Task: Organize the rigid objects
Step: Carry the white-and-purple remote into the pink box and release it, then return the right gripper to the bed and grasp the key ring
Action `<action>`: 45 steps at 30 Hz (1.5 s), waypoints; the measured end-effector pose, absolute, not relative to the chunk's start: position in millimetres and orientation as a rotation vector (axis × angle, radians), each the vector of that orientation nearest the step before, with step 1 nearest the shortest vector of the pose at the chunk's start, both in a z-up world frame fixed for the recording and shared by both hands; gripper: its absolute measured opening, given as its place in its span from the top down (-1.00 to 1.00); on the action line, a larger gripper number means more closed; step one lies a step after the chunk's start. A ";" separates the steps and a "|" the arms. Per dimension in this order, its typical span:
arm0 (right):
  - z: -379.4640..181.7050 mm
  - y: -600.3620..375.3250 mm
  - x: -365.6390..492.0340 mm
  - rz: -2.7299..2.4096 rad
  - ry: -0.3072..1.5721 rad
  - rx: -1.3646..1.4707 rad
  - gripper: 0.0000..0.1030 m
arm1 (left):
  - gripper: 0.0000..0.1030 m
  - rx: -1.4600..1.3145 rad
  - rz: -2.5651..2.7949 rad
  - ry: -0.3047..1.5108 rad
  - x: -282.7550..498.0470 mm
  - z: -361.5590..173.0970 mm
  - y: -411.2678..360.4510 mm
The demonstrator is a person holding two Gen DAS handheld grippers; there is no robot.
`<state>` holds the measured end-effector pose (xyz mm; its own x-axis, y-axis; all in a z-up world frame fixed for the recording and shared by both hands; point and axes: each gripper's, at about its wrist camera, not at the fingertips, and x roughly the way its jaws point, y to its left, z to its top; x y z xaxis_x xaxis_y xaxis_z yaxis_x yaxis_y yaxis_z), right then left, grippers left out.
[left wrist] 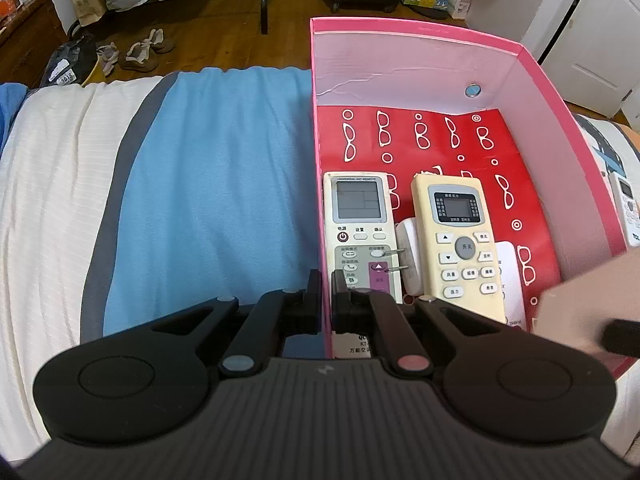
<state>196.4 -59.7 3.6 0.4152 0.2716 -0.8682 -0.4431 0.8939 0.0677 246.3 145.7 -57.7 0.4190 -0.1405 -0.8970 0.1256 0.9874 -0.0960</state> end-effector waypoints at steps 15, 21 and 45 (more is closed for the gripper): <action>-40.6 -14.8 276.1 0.194 1.156 -0.315 -0.06 | 0.92 -0.031 -0.184 1.123 246.6 -58.6 148.7; -39.5 -33.0 283.6 0.130 1.145 -0.139 0.13 | 0.91 -0.025 -0.186 1.119 246.7 -59.3 147.8; 48.8 -150.7 154.0 0.226 0.992 -0.200 0.06 | 0.92 0.008 -0.158 1.132 247.3 -57.2 140.1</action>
